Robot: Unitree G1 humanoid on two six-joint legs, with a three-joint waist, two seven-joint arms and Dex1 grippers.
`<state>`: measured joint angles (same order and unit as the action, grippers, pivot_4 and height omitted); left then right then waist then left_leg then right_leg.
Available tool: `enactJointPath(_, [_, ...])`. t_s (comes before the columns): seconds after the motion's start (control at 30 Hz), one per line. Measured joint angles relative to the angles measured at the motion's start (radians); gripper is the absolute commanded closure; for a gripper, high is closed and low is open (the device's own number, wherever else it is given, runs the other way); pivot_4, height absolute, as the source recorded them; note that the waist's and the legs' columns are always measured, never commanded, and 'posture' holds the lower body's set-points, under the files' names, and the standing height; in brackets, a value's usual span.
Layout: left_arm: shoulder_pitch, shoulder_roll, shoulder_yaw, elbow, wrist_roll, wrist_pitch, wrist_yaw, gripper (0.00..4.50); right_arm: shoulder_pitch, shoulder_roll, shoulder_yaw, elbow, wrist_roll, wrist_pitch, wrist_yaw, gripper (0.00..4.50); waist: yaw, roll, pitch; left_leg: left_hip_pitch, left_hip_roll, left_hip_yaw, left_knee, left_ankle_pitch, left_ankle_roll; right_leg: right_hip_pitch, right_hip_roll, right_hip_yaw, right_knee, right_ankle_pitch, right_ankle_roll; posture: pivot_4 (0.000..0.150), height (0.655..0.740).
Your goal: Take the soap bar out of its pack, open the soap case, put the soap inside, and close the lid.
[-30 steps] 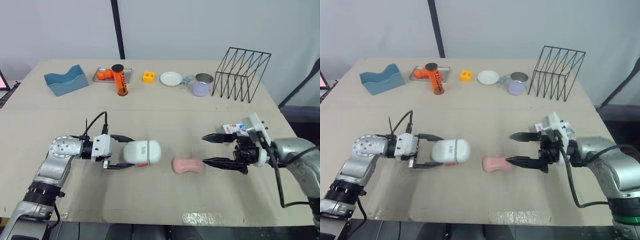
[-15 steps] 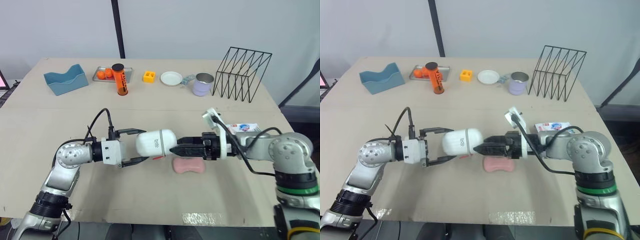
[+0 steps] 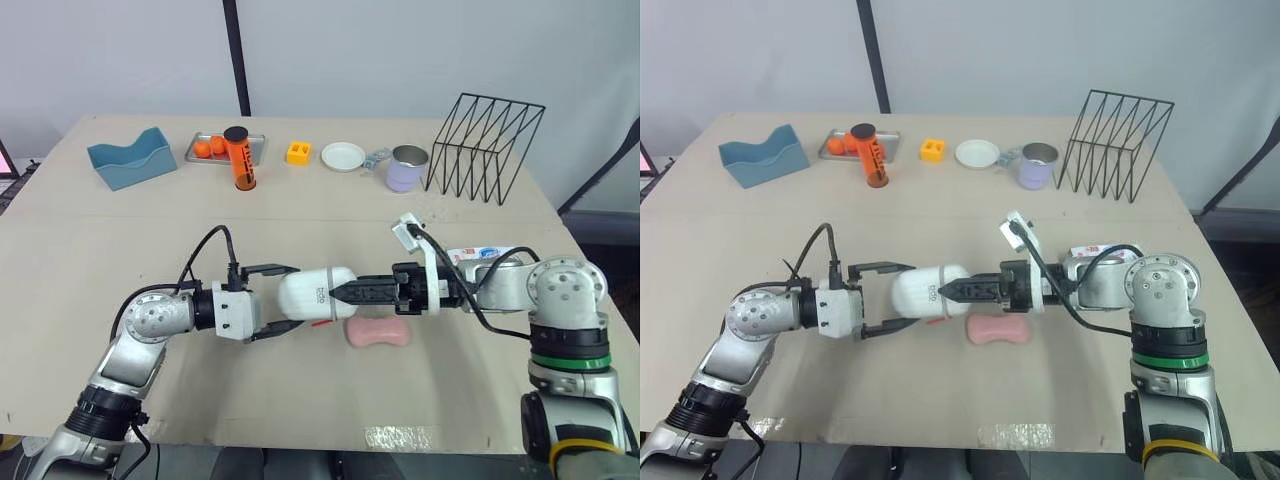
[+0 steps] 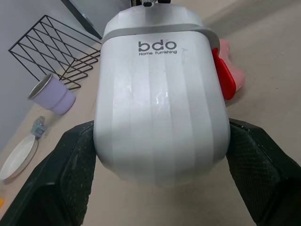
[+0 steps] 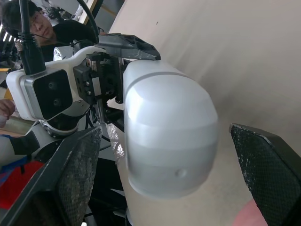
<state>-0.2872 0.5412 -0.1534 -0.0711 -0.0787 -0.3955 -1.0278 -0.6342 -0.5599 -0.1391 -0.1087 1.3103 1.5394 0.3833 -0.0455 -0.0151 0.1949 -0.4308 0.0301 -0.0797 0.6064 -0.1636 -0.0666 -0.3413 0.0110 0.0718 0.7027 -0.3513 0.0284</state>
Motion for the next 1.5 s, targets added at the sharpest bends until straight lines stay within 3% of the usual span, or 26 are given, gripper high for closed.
enactJointPath(0.03, [0.0, 0.0, 0.0, 0.0, 0.0, 0.0, 0.0, 1.02, 0.0, 0.0, 0.0, 0.001, 0.002, 0.002, -0.001, 0.85, 0.0, 0.0, 0.0, 0.0, 0.0, 0.0, 0.0, 0.0, 0.0, 0.0, 0.0, 0.0, 0.0, 0.0, 0.0, 0.15, 0.74])
enactJointPath(0.1, [0.0, 0.0, -0.004, 0.0, 0.001, 0.0, 0.002, 1.02, 0.0, 0.003, -0.013, 0.006, 0.01, 0.012, -0.017, 1.89, 0.0, 0.0, 0.0, 0.0, 0.0, 0.0, 0.0, 0.0, 0.0, 0.0, 0.0, 0.0, 0.0, 0.0, 0.0, 0.15, 0.74])
enactJointPath(0.13, [0.0, 0.0, -0.004, 0.0, 0.001, 0.0, 0.003, 1.02, 0.0, 0.002, -0.018, 0.006, 0.011, 0.013, -0.02, 1.89, 0.0, 0.0, 0.0, 0.0, 0.0, 0.0, 0.0, 0.0, 0.0, 0.0, 0.0, 0.0, 0.0, 0.0, 0.0, 0.15, 0.74])
enactJointPath(0.17, [-0.001, 0.0, -0.005, 0.0, 0.001, 0.0, 0.005, 1.02, 0.0, 0.002, -0.021, 0.006, 0.015, 0.017, -0.025, 2.43, 0.0, 0.0, 0.0, 0.0, 0.0, 0.0, 0.0, 0.0, 0.0, -0.001, 0.0, 0.0, 0.0, 0.0, 0.0, 0.15, 0.74])
enactJointPath(0.23, [-0.003, 0.006, -0.007, 0.009, 0.011, -0.001, 0.013, 1.02, 0.0, 0.002, -0.028, 0.006, 0.032, 0.025, -0.032, 2.55, 0.0, 0.0, 0.0, -0.001, 0.0, 0.0, 0.0, 0.0, 0.0, -0.001, 0.0, 0.0, 0.0, 0.0, 0.0, 0.15, 0.74])
enactJointPath(0.83, [0.001, 0.006, -0.023, 0.017, 0.015, -0.008, 0.03, 1.02, 0.0, -0.001, -0.033, 0.018, 0.053, 0.045, -0.053, 2.55, 0.0, 0.0, 0.0, -0.007, 0.0, 0.001, 0.0, 0.0, 0.0, -0.008, 0.0, 0.0, 0.002, 0.0, 0.0, 0.15, 0.74])
enactJointPath(1.5, [0.013, 0.018, -0.027, 0.021, -0.012, 0.007, 0.059, 1.02, 0.043, -0.081, -0.039, 0.038, 0.072, 0.033, 0.064, 2.55, 0.0, 0.0, 0.0, -0.007, 0.0, 0.001, 0.0, 0.0, 0.0, -0.008, 0.0, 0.0, 0.002, 0.0, 0.0, 0.15, 0.74])
